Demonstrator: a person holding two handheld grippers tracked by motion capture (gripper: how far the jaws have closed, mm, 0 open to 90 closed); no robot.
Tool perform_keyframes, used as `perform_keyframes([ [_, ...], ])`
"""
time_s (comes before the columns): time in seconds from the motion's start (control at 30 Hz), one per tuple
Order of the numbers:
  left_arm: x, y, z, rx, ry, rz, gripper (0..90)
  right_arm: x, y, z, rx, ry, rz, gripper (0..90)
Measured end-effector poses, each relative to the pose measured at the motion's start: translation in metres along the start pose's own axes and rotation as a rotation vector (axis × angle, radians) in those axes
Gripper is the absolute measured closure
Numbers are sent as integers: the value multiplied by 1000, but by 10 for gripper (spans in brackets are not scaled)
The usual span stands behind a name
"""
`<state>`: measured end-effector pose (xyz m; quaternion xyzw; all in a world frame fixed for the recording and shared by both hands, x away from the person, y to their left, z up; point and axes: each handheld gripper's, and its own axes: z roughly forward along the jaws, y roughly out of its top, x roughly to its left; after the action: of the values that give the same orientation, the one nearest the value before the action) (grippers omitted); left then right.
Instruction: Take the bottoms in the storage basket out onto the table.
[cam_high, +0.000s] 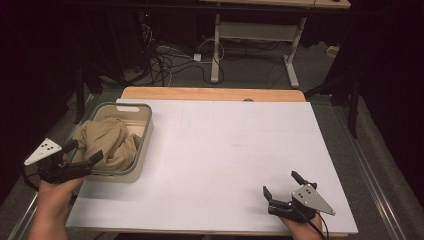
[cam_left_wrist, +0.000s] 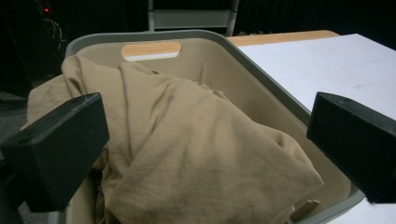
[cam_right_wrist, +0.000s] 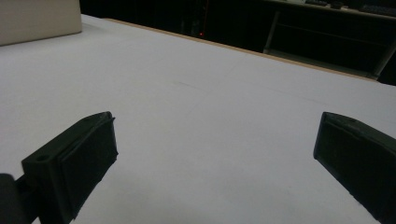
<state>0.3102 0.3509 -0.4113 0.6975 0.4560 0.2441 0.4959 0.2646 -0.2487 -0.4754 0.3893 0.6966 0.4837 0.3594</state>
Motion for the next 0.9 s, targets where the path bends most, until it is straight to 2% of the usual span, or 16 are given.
perform_keyframes([
  [0.2, 8, -3, -3, 4, 14, -16, 0, 0, 0, 0, 0, 0, 0, 4],
  [0.33, 15, -4, -8, 2, 39, -25, 0, 0, 0, 0, 0, -3, 1, 4],
  [0.43, 20, -4, -11, -7, 39, -42, 0, 1, 0, -1, -2, -4, 0, 4],
  [0.53, 22, 0, -9, 6, 36, -32, 0, 0, 0, -2, -3, -9, 1, 4],
  [0.67, 24, 3, -11, 21, 62, -10, 0, -1, -1, -3, -2, -16, 2, 4],
  [0.73, 27, 4, -13, 16, 74, -21, 0, -1, -1, -3, -2, -18, 5, 4],
  [0.8, 29, 5, -15, 12, 96, -14, 0, -2, -1, -4, -3, -19, 5, 4],
  [0.9, 29, 5, -15, 14, 87, -23, 0, -2, -1, -4, -1, -20, 7, 4],
])
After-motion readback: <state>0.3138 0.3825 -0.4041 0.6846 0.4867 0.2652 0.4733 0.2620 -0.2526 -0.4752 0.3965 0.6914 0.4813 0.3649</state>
